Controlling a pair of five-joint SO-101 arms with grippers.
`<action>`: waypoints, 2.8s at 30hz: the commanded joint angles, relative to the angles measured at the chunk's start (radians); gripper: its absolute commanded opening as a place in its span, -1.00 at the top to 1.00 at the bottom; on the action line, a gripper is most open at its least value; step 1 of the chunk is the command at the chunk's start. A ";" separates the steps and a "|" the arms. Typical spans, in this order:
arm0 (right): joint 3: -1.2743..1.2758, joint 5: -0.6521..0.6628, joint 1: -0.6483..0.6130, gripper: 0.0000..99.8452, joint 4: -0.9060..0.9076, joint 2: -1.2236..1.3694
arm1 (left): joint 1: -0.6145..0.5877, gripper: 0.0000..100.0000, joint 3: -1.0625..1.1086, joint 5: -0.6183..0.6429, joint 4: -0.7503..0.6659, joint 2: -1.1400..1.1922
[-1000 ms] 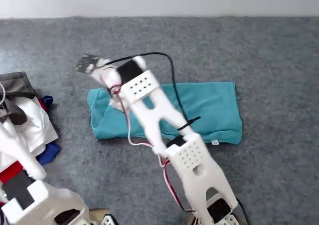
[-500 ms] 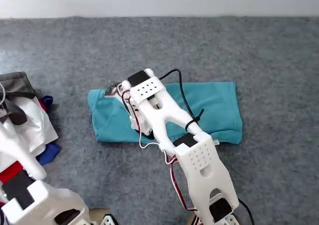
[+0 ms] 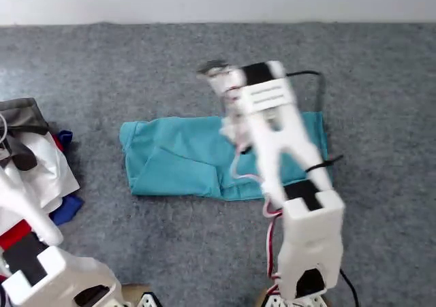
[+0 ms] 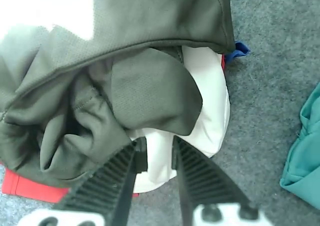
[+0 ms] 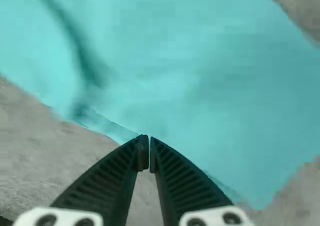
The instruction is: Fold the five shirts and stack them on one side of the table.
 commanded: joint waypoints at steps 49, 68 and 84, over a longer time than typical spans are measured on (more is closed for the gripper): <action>-0.037 -0.107 0.437 0.72 0.035 0.159 | 0.020 0.81 -0.004 -0.011 0.009 -0.034; 0.032 -0.138 0.390 0.98 0.047 -0.059 | 0.080 0.81 -0.004 -0.011 0.008 -0.034; 0.253 -0.120 0.472 0.98 0.044 -0.180 | 0.080 0.81 0.005 -0.011 -0.012 -0.034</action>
